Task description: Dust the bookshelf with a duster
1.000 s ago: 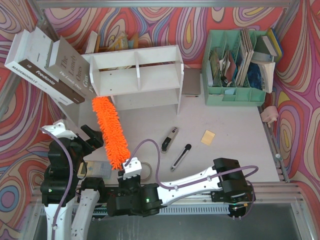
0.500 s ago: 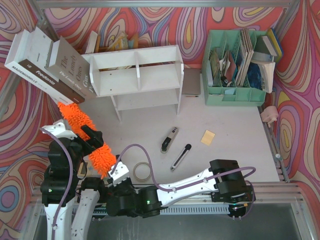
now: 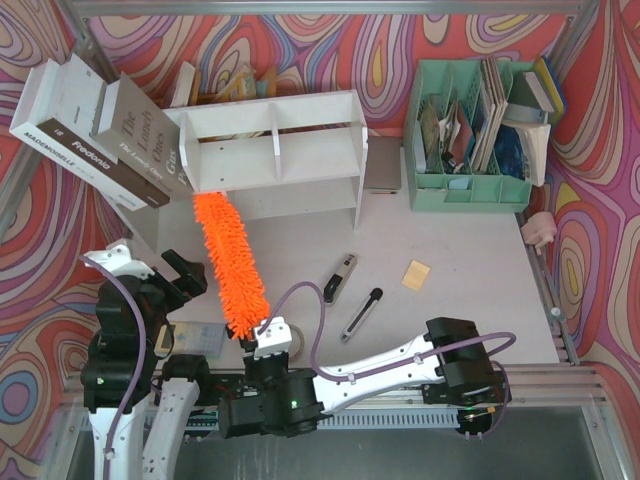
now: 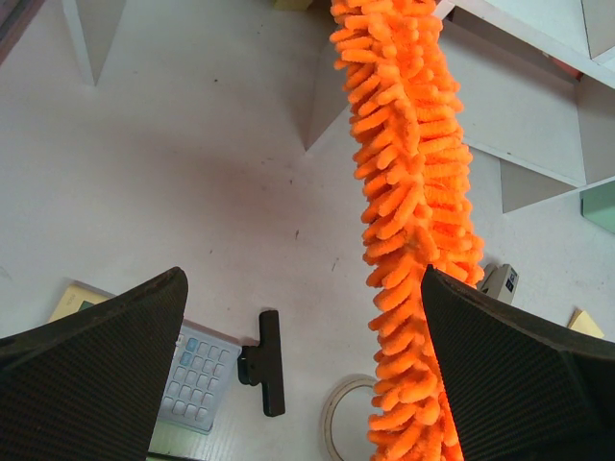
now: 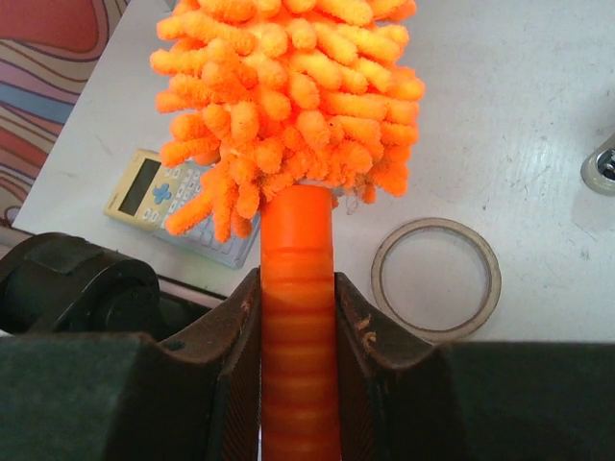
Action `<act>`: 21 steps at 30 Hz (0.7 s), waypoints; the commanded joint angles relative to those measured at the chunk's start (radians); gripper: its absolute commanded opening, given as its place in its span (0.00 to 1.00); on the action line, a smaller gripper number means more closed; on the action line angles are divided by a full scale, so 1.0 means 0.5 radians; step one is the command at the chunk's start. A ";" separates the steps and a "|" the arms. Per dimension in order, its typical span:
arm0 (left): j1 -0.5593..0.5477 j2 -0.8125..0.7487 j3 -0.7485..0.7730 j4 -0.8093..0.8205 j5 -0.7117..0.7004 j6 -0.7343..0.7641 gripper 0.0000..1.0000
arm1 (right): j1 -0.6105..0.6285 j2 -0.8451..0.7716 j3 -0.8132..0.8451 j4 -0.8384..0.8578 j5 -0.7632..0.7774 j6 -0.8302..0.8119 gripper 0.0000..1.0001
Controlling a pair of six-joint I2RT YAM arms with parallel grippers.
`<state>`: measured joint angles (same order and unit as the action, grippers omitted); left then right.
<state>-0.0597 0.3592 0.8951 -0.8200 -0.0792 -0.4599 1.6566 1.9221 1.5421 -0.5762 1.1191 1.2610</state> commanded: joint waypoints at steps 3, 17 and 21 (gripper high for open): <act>0.009 0.000 -0.022 0.013 -0.010 0.002 0.98 | -0.009 -0.078 -0.052 0.393 0.148 -0.328 0.00; 0.009 -0.004 -0.020 0.013 -0.009 0.002 0.98 | -0.009 -0.040 -0.226 1.521 -0.442 -1.414 0.00; 0.009 -0.004 -0.020 0.014 -0.006 0.003 0.98 | -0.011 -0.088 -0.261 1.372 -0.231 -1.216 0.00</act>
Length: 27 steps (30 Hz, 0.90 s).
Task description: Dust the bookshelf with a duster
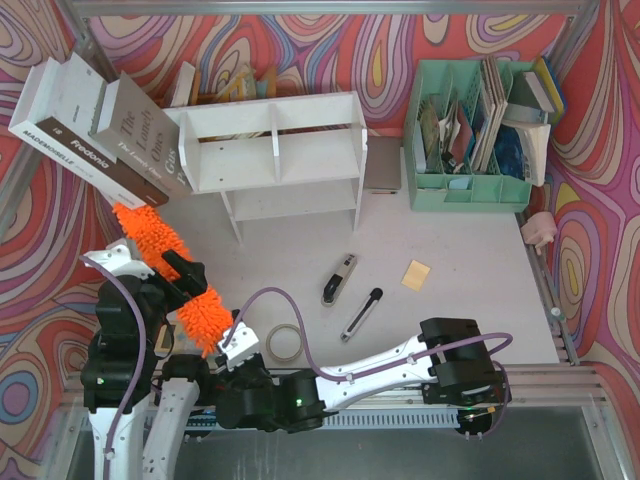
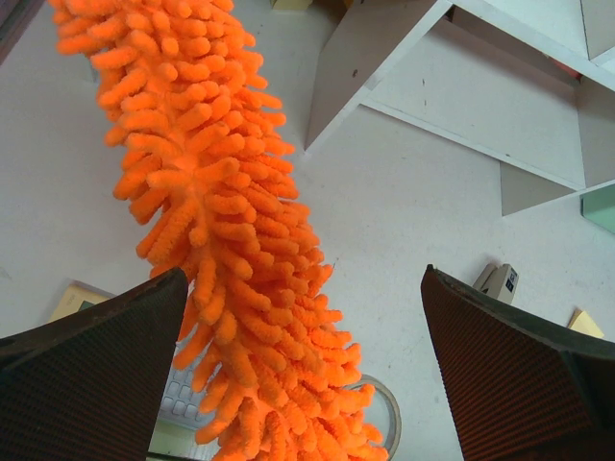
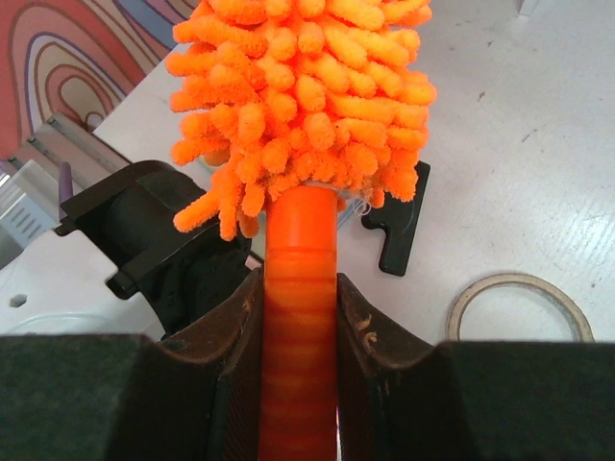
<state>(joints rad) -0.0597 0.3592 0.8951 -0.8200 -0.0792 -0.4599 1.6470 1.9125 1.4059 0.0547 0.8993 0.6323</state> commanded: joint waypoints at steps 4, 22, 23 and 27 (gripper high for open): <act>0.009 -0.003 -0.020 0.014 -0.004 0.002 0.98 | 0.008 -0.103 0.065 -0.367 0.505 0.553 0.00; 0.009 -0.002 -0.020 0.013 -0.008 0.000 0.98 | 0.002 -0.187 -0.191 0.361 0.194 -0.005 0.00; 0.009 0.000 -0.022 0.013 -0.009 -0.001 0.98 | 0.001 -0.164 -0.166 0.372 0.167 -0.049 0.00; 0.007 -0.001 -0.020 0.011 -0.009 -0.001 0.98 | -0.002 -0.013 0.055 0.270 0.068 -0.190 0.00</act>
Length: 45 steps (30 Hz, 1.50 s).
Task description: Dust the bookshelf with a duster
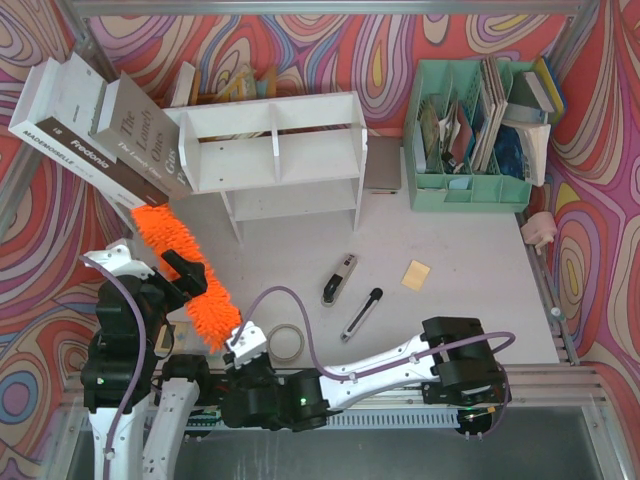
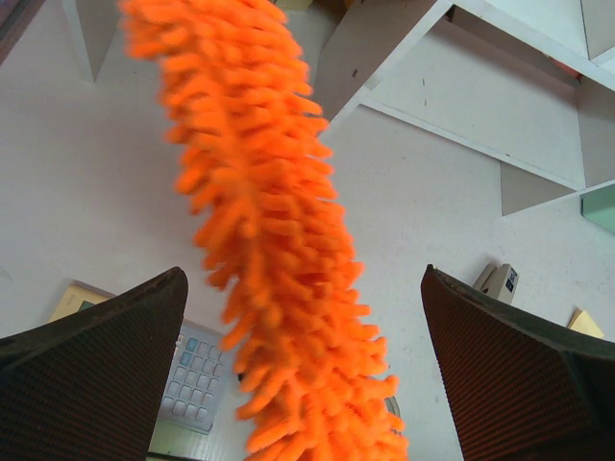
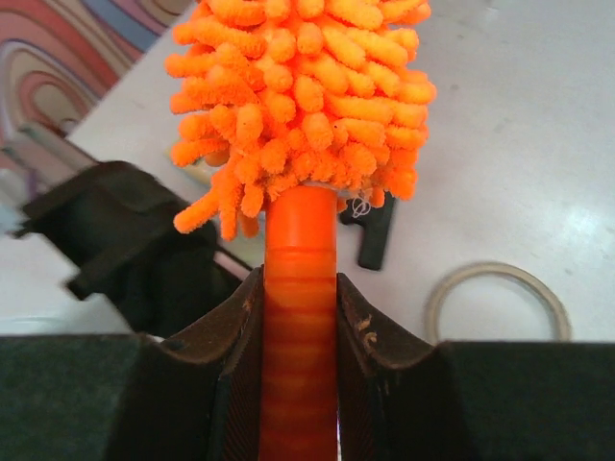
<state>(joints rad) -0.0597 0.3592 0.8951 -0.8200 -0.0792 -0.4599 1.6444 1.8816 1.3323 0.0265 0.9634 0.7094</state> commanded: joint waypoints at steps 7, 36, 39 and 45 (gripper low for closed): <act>0.009 -0.004 -0.022 0.014 -0.005 -0.001 0.98 | -0.024 0.152 0.298 0.267 -0.182 -0.323 0.00; 0.009 -0.049 -0.020 0.008 -0.071 -0.010 0.98 | -0.212 0.107 0.288 -0.060 -0.512 -0.021 0.00; 0.009 -0.049 -0.020 0.008 -0.073 -0.010 0.98 | -0.203 0.053 0.245 0.054 -0.512 -0.053 0.00; 0.009 -0.045 -0.023 0.011 -0.062 -0.010 0.98 | -0.151 0.000 0.177 0.150 -0.428 -0.109 0.00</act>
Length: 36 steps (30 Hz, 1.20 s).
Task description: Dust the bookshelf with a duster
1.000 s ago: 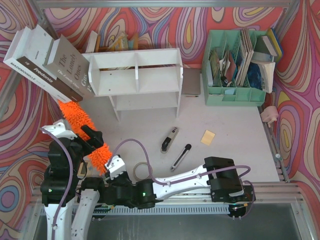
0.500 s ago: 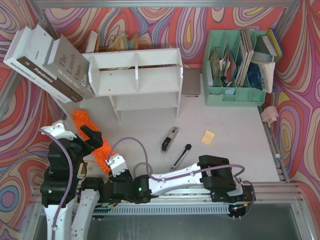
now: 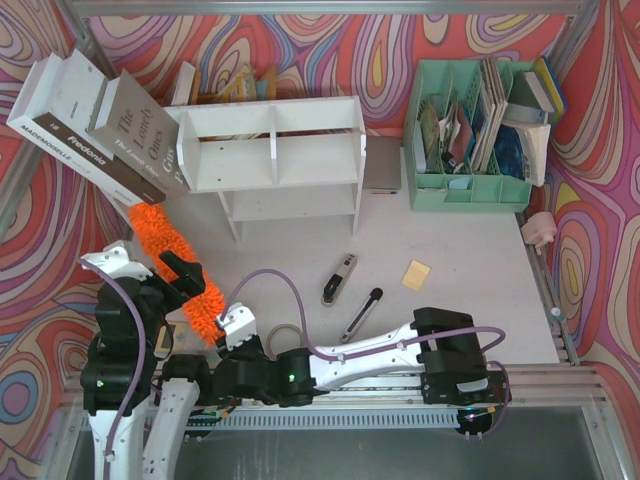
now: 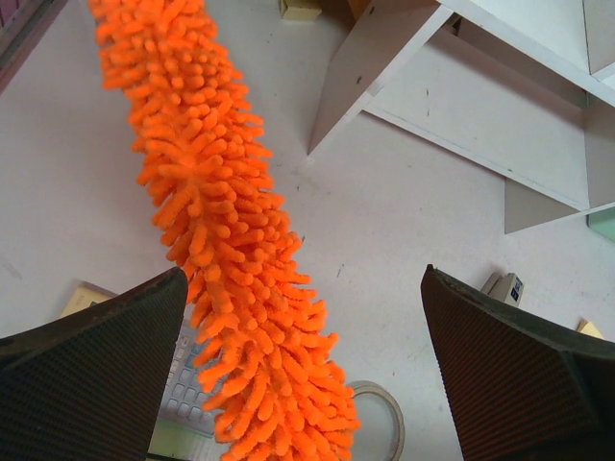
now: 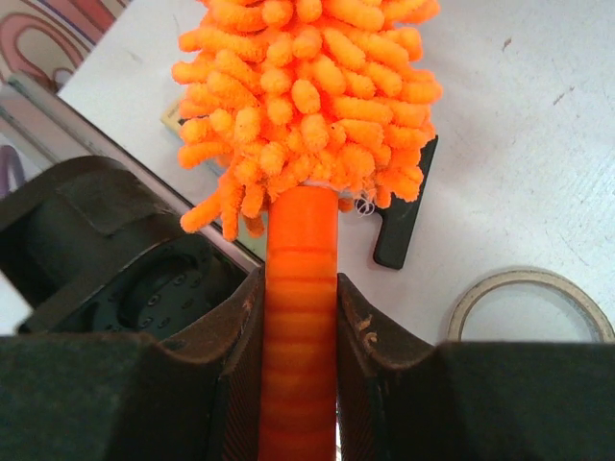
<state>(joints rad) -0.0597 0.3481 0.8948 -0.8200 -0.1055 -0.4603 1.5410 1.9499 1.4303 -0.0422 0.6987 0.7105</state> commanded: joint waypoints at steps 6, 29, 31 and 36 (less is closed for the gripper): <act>0.009 -0.024 -0.024 0.011 -0.010 -0.009 0.98 | 0.060 -0.084 0.014 0.138 0.136 -0.011 0.00; 0.009 -0.007 -0.020 0.008 -0.027 -0.009 0.98 | -0.082 0.064 0.204 -0.274 -0.065 0.230 0.00; 0.009 -0.003 -0.022 0.008 -0.030 -0.009 0.98 | -0.080 0.049 0.227 -0.201 -0.060 0.135 0.00; 0.009 -0.004 -0.021 0.005 -0.030 -0.009 0.98 | -0.082 -0.010 0.257 -0.050 -0.012 -0.008 0.00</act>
<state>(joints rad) -0.0597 0.3477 0.8948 -0.8200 -0.1062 -0.4606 1.4979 2.0274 1.5368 -0.2119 0.6224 0.7902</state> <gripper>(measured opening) 0.983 0.329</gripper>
